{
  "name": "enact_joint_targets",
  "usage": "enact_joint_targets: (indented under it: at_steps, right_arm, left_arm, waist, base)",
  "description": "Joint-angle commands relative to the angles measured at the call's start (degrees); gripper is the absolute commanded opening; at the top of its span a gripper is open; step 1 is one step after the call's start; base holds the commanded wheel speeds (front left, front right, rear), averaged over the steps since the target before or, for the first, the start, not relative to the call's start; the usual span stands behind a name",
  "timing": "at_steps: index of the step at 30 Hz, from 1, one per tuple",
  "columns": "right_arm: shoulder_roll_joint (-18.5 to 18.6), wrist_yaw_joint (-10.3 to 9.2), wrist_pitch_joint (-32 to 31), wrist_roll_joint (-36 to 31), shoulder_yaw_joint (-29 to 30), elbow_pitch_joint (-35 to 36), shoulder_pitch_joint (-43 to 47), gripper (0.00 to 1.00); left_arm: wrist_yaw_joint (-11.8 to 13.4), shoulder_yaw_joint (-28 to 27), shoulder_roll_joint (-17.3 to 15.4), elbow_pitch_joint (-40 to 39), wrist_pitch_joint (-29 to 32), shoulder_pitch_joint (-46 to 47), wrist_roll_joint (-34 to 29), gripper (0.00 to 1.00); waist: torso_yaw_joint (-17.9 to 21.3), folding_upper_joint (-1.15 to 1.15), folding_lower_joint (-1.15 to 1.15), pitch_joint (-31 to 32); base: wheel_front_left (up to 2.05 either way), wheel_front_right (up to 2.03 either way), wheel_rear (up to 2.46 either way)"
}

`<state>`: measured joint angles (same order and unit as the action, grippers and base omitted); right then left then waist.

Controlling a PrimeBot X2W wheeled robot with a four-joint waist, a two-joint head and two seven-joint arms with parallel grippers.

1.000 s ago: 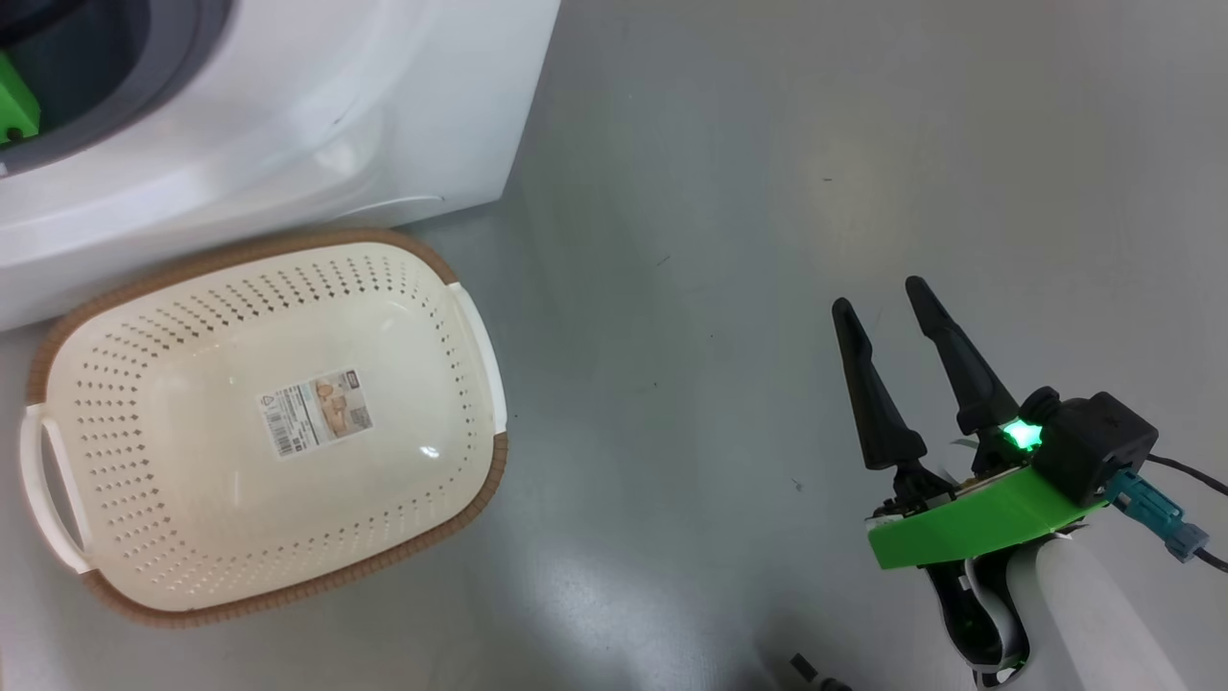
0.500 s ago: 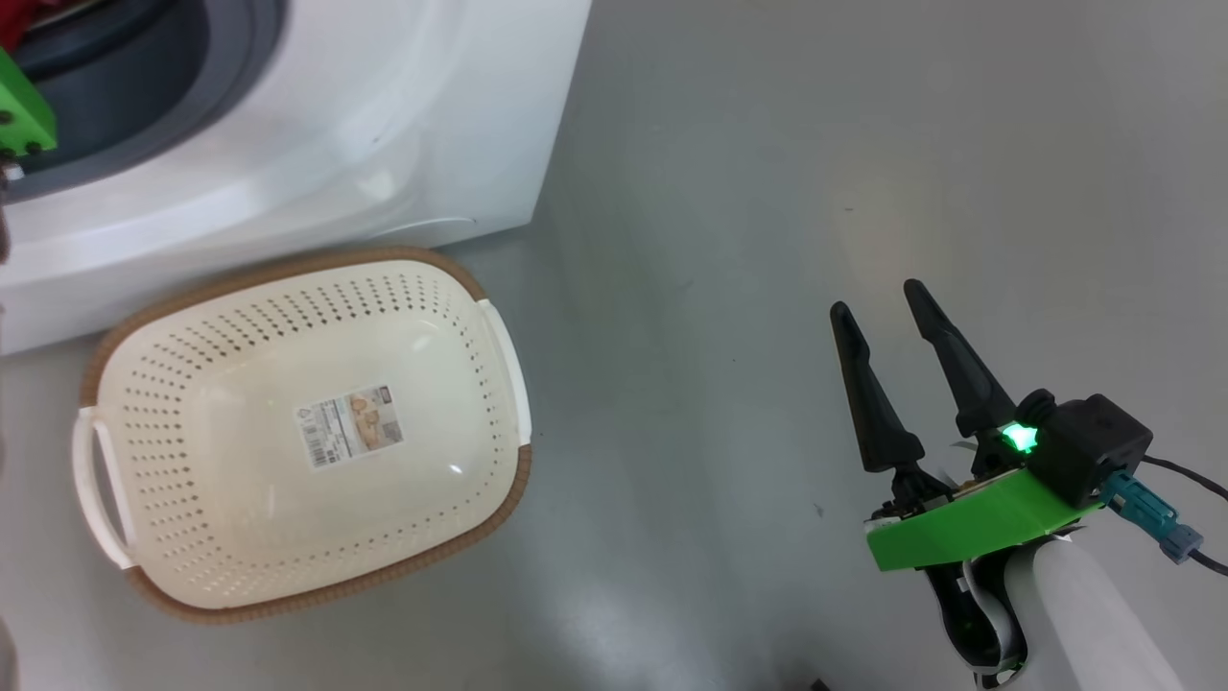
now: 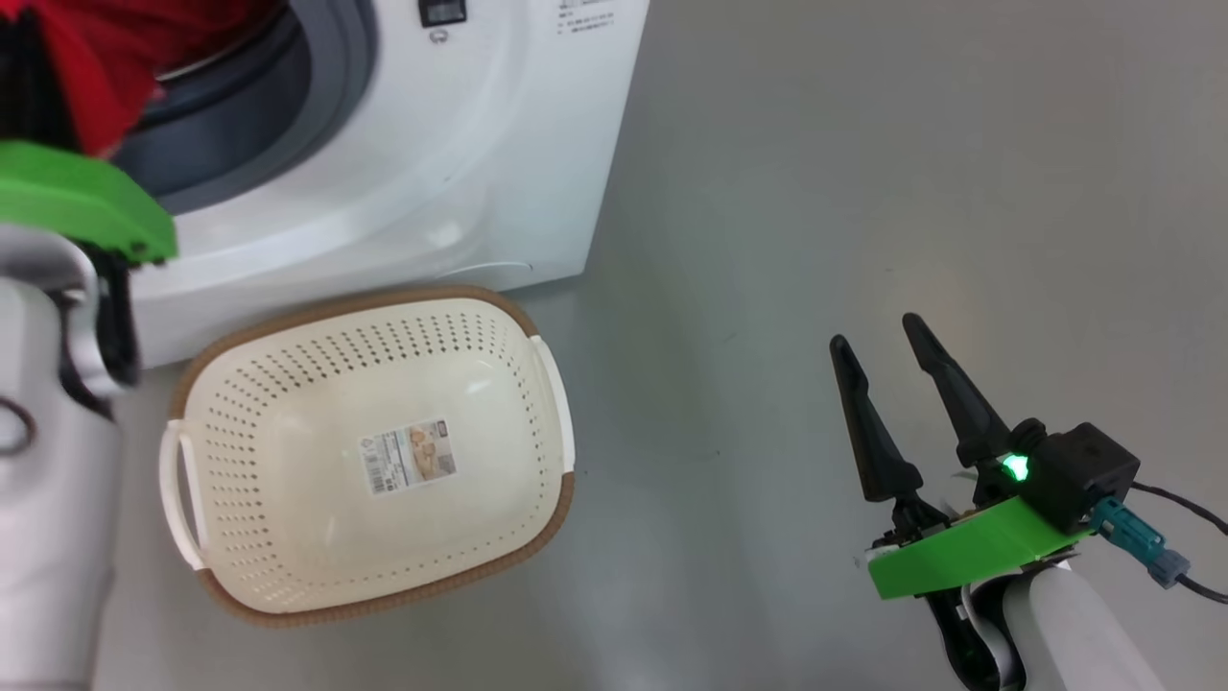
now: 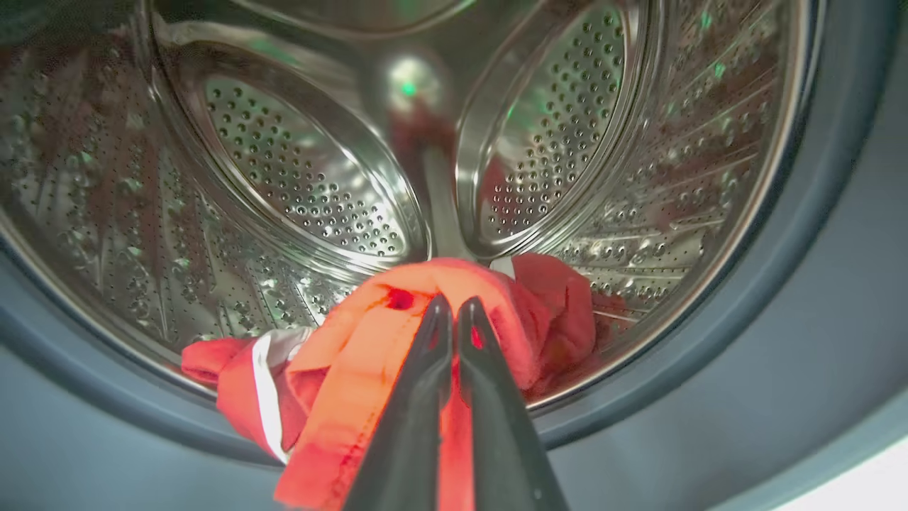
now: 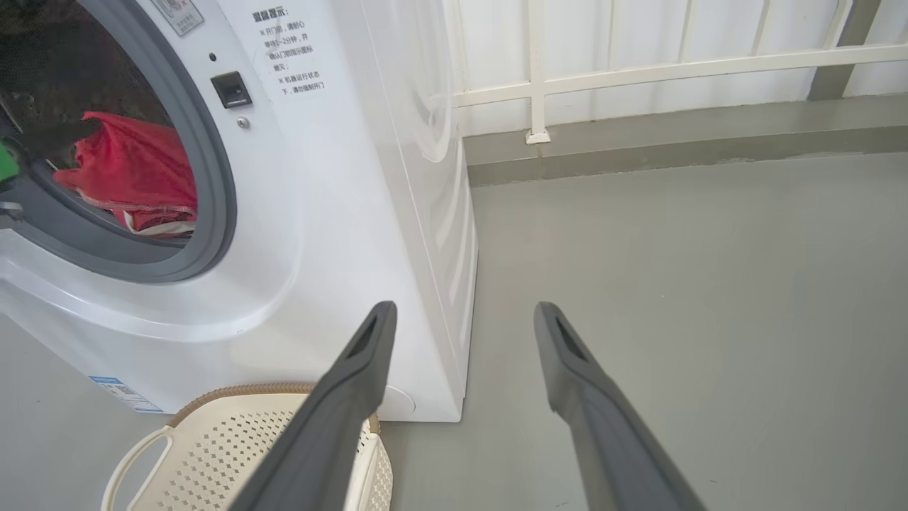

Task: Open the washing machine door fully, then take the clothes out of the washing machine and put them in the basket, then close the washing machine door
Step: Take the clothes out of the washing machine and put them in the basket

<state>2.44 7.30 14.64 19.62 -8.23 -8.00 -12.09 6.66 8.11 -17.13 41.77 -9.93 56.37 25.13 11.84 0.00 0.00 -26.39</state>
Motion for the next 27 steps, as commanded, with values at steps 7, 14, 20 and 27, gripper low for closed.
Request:
enact_joint_targets:
  at_steps: [7, 14, 20, 27]
  right_arm:
    - [0.43, 0.19, 0.36, -1.42, -1.24, 0.87, 2.17, 1.00]
    - [0.43, 0.19, 0.36, -2.40, -1.20, 0.43, 3.63, 1.00]
    - [0.43, 0.19, 0.36, -3.17, -0.92, 0.06, 4.90, 1.00]
    - [0.43, 0.19, 0.36, -4.49, -0.19, -0.36, 6.34, 1.00]
  left_arm:
    - [4.89, -1.98, -1.61, -18.72, -1.57, -14.50, -0.23, 0.00]
    - [12.17, -2.25, -1.18, -40.03, 0.12, -32.47, -2.27, 0.00]
    - [15.81, -1.43, -0.59, -51.11, 0.12, -41.02, -4.53, 0.00]
    - [17.48, 0.39, -1.06, -59.17, -0.27, -44.42, -7.88, 0.00]
  waist:
    - [-2.08, 0.00, 0.00, 4.10]
    - [-3.43, 0.00, 0.00, 7.69]
    - [-4.65, 0.00, 0.00, 10.22]
    - [-5.67, 0.00, 0.00, 12.55]
  base:
    - [0.00, 0.00, 0.00]
    - [0.00, 0.00, 0.00]
    - [0.00, 0.00, 0.00]
    - [0.00, 0.00, 0.00]
